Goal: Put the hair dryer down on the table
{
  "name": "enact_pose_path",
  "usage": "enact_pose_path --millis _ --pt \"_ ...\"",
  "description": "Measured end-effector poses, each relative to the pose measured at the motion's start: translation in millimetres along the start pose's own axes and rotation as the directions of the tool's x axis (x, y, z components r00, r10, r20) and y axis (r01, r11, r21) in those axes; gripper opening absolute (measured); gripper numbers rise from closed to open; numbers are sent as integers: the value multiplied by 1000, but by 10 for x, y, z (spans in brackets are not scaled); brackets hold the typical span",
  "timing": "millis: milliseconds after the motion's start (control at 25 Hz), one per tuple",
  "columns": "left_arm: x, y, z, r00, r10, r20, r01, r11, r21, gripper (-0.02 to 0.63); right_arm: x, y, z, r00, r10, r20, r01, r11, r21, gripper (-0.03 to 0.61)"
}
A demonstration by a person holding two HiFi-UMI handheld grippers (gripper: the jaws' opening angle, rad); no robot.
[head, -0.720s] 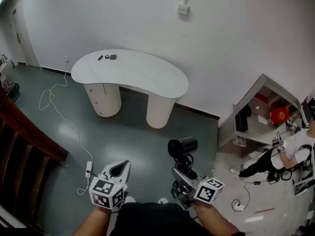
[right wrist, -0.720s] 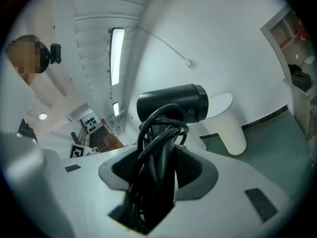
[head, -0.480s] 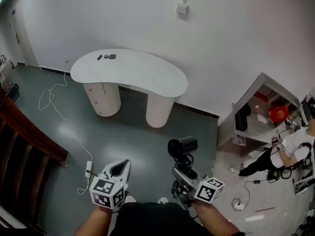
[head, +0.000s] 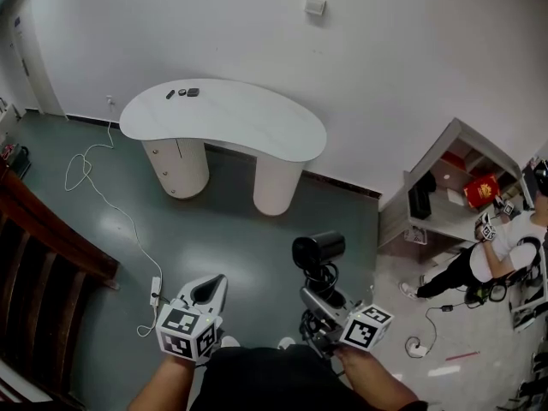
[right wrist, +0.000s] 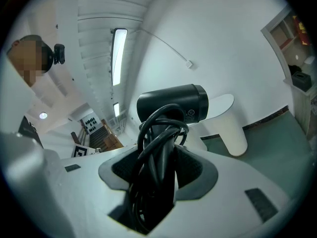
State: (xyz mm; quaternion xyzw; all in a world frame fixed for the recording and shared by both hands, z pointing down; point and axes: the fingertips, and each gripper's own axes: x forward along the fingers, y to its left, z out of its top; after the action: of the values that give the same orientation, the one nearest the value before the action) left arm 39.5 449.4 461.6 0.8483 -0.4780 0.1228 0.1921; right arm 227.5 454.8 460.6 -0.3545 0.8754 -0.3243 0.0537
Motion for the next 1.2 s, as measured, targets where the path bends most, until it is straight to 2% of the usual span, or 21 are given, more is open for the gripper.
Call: enact_pose_path --millis 240,600,880,1200 --pt "-76 187 -62 1000 -16 -8 16 1000 1 11 125 60 -147 1000 -4 -5 5 999 46 199" --pt "-222 525 -60 999 -50 -10 50 999 22 11 378 260 -318 999 -40 11 40 999 34 199" --pt "-351 764 -312 997 -56 -51 56 998 7 11 529 328 -542 998 -68 -9 68 996 55 199" --pt "-196 988 -227 998 -44 -39 44 999 -8 11 824 195 -426 998 -63 -16 64 996 58 199"
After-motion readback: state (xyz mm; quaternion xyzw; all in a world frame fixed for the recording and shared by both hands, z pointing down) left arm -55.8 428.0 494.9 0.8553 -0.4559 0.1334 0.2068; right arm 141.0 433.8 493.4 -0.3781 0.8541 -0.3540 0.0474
